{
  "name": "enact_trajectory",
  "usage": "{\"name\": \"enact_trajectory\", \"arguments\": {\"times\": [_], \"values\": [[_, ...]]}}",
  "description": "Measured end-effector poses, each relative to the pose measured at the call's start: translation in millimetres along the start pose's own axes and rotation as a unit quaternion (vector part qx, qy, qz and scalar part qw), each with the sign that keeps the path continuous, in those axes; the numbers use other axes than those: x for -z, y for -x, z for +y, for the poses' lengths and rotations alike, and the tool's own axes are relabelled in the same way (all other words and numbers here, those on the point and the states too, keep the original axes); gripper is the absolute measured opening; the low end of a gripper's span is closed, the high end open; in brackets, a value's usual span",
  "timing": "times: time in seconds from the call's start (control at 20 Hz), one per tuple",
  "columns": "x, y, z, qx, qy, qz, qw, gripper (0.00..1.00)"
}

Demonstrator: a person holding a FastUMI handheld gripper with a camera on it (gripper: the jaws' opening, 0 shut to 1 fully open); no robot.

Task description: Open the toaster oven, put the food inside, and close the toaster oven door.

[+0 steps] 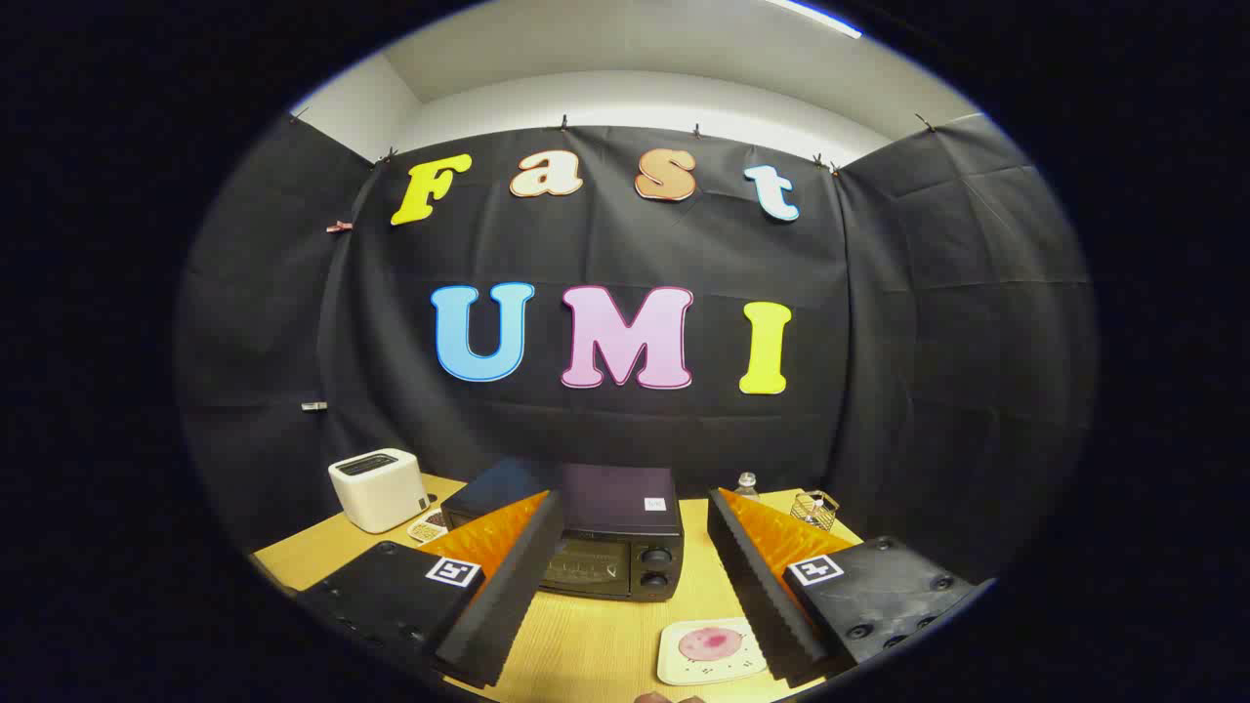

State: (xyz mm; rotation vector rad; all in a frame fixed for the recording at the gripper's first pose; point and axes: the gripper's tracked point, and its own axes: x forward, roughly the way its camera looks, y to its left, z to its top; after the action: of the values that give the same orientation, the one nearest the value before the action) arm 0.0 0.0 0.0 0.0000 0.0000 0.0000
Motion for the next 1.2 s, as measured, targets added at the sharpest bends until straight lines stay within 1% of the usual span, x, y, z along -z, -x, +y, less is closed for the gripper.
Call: {"name": "enact_trajectory", "arguments": {"times": [0.4,0.65,1.0,1.2], "values": [[4.1,-2.3,7.0,-0.018,-0.001,0.008,1.0,0.98],[11.4,-7.0,16.8,-0.036,0.002,0.02,0.999,0.98],[15.2,-20.0,30.7,-0.048,0.0,0.03,0.998,0.98],[23.4,-31.4,37.3,-0.046,-0.003,0.045,0.998,0.98]]}}
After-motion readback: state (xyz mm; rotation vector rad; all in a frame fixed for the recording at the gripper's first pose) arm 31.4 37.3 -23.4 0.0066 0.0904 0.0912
